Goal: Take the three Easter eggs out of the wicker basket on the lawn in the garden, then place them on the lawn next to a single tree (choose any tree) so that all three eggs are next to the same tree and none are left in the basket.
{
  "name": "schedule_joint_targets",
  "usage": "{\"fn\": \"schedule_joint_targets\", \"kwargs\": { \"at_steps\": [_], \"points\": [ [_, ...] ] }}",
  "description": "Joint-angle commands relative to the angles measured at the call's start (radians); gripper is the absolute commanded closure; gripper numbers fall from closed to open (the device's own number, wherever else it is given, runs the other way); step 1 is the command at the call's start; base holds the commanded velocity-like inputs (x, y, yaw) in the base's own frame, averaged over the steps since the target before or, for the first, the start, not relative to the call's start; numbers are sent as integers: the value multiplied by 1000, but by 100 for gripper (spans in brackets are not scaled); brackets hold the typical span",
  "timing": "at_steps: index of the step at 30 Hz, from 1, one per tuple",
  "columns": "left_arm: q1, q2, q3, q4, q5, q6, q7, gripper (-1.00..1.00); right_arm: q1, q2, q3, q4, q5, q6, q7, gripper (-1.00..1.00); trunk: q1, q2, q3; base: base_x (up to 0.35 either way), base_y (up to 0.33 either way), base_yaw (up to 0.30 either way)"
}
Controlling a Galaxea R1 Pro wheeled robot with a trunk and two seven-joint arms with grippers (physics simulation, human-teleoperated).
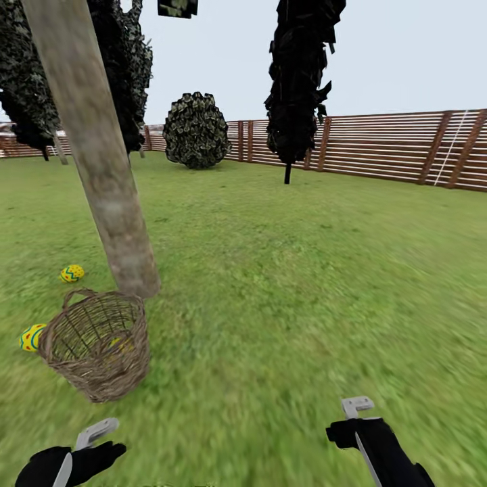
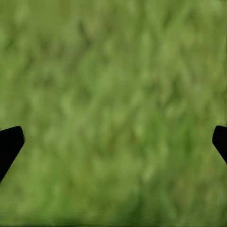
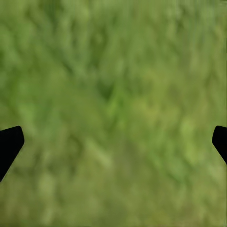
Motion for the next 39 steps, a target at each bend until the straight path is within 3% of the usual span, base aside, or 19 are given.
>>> {"fn": "schedule_joint_targets", "kwargs": {
  "at_steps": [1, 7, 15, 39],
  "points": [
    [-1, 0, 3, 6, 4, 6, -2, -100, 0, -1, -3, -2, 10, 4, 9, -100, 0, 0, -1, 0, 0, 257],
    [-1, 1, 4, 20, 7, 6, -3, -100, -1, -5, -5, -2, 10, 5, 9, -100, 0, 0, -1, 250, 0, 243],
    [-1, 1, 4, 20, 8, 6, -2, -100, 0, -5, -8, -2, 9, 4, 9, -100, 0, 0, -1, 160, 0, 26],
    [-1, 1, 3, 20, 4, 7, -1, -100, -1, 0, -2, 4, 12, 2, 8, -100, -11, 5, 91, 1, 0, 0]
  ]
}}
